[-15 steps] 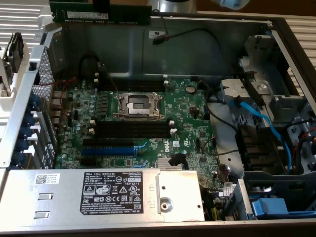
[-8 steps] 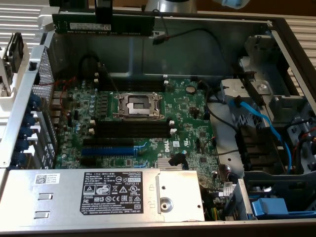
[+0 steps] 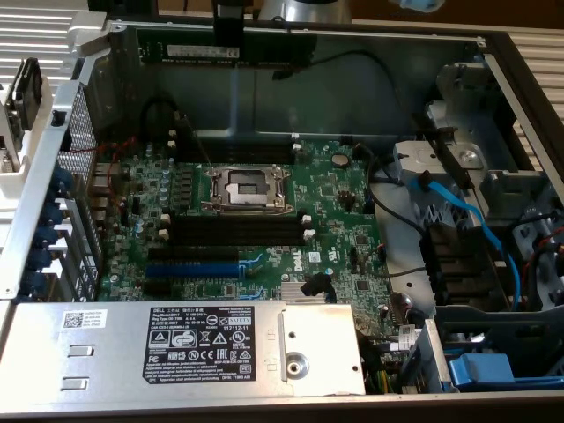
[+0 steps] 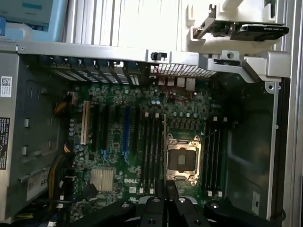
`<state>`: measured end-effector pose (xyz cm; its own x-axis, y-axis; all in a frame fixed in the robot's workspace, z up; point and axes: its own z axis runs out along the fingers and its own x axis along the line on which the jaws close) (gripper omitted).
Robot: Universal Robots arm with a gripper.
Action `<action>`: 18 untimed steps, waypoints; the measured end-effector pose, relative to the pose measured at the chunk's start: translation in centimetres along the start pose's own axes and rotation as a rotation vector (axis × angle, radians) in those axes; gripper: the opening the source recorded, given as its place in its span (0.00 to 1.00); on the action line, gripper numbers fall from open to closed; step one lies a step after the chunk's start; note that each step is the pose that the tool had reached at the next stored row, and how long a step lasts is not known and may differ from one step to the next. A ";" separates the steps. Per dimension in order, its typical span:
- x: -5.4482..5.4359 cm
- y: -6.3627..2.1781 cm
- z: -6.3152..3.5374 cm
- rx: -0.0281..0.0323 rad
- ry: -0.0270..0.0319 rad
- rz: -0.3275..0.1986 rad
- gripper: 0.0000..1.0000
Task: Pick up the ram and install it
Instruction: 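Pick up the ram and move it above insertion slot, then insert the ram into the slot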
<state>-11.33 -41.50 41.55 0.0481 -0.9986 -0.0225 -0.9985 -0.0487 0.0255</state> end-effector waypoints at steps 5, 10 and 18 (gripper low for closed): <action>0.0 -1.18 0.41 0.0005 -0.0007 0.016 0.12; 0.0 -1.23 0.87 0.0010 -0.0025 0.046 0.12; 0.0 -1.23 0.88 0.0011 -0.0027 0.046 0.12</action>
<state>-10.12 -41.45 40.65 0.0021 -0.9997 -0.0240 -0.9997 -0.0027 0.0255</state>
